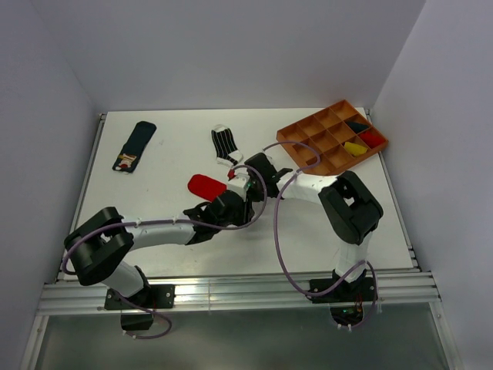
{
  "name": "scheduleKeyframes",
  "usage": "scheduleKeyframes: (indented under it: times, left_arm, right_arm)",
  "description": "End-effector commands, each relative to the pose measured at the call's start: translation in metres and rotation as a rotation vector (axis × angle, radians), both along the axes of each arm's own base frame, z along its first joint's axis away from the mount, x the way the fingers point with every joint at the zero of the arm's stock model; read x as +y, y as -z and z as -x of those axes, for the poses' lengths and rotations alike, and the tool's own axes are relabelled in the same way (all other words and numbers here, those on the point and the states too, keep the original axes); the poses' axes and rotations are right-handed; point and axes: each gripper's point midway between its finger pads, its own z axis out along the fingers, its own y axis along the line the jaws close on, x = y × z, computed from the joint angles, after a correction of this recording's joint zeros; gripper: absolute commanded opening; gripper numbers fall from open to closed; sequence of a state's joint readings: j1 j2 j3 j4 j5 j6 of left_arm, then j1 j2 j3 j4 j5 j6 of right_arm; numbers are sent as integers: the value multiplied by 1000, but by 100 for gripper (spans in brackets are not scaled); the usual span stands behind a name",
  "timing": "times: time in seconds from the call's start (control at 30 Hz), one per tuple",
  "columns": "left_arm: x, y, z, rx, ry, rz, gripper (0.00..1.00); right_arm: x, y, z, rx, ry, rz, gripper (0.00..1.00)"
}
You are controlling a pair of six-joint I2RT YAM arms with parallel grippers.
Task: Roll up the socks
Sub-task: Roll the sock at the center of the board.
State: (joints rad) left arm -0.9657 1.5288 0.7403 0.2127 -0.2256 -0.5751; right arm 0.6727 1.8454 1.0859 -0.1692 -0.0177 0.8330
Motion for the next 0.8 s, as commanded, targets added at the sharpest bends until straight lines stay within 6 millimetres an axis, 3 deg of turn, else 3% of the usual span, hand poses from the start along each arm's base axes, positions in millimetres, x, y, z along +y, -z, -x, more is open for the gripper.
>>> scheduleKeyframes:
  times: [0.0,0.43,0.63,0.77]
  left_arm:
    - [11,-13,-20,-215,-24,-115,42]
    - [1,1,-20,-289,53,-137,37]
    - [10,19,-16,-220,3,-141,33]
    - [18,17,-11,-212,-29,-96,34]
  right_arm:
    - [-16,33,20,107,-9,71,9]
    - [-15,35,22,129,-7,43,10]
    - [-15,33,22,134,-5,30,10]
    - [-17,34,21,136,1,29,10]
